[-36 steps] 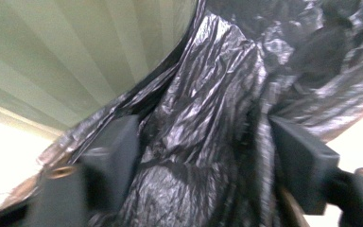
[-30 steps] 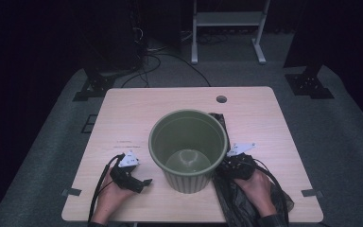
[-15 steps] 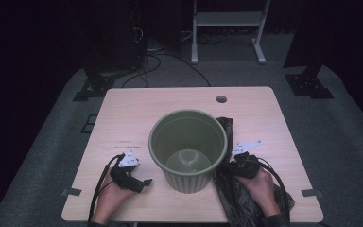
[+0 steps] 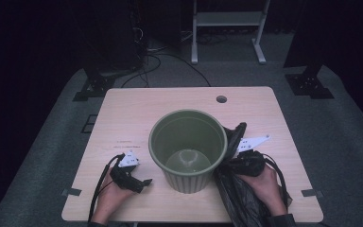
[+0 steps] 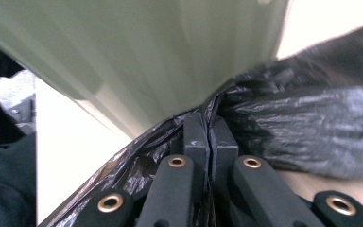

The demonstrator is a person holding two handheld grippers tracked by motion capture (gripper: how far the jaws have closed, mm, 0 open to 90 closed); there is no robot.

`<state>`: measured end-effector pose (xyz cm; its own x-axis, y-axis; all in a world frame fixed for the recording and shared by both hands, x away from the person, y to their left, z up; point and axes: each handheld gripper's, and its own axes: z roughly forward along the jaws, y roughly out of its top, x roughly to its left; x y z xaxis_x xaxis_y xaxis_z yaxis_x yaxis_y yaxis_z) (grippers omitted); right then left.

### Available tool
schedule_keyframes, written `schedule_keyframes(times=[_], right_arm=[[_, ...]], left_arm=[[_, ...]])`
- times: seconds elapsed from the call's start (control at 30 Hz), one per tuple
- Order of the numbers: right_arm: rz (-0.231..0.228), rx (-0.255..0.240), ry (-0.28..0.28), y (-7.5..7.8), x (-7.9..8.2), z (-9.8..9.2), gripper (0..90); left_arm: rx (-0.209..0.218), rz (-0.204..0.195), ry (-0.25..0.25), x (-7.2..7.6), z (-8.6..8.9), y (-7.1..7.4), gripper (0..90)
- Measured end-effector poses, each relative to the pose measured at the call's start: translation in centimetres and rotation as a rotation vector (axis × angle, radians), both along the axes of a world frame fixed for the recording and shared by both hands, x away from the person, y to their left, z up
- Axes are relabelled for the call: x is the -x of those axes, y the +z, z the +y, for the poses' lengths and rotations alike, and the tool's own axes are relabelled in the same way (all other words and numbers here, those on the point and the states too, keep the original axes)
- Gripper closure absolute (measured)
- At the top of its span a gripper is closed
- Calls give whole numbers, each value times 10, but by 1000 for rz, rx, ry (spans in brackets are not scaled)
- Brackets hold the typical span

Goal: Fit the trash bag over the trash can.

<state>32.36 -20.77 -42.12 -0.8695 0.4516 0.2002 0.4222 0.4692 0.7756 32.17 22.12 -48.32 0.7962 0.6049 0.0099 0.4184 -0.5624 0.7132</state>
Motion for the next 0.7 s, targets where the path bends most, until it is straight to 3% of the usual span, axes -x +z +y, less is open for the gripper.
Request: schedule_keyframes(times=[0.33, 0.7], right_arm=[[-37, -33, 43, 28, 5, -4, 882], [-67, -92, 57, 56, 17, -25, 881]], left_arm=[[0, 0, 0, 0, 0, 0, 0], [-2, 0, -1, 0, 0, 0, 0]])
